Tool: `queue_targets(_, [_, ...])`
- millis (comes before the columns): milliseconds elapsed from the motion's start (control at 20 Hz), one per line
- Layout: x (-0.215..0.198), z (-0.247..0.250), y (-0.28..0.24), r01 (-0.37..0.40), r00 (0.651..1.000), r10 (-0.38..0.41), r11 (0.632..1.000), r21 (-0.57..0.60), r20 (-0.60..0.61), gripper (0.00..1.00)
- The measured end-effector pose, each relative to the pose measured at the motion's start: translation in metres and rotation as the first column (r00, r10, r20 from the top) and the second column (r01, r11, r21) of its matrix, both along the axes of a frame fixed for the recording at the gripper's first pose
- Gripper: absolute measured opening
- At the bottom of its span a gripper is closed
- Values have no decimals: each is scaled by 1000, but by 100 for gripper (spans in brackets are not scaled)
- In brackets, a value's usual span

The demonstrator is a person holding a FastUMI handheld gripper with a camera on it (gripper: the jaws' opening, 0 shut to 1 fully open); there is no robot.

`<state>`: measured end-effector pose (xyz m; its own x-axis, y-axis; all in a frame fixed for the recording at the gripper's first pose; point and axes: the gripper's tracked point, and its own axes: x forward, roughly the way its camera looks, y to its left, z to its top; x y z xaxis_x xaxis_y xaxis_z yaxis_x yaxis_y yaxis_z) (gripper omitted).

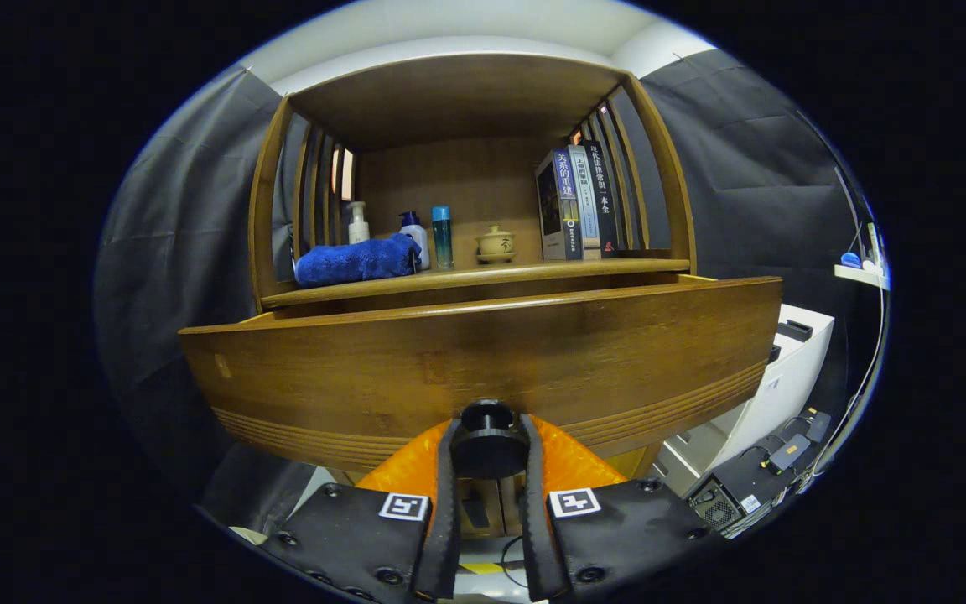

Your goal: Pull open the drawer, take out the items inside it, and place them on the countertop above the cabinet.

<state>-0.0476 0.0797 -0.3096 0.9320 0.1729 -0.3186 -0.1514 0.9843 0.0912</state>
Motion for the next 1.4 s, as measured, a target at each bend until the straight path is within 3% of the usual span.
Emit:
queue_targets(150, [-10, 1, -2, -8, 1000, 8, 1000, -11, 1, 39])
queue_targets(400, [-27, 2, -6, 1, 1000, -1, 1000, -9, 5, 31])
queue_targets(1400, [-70, 2, -11, -11, 1000, 11, 1000, 9, 9, 30])
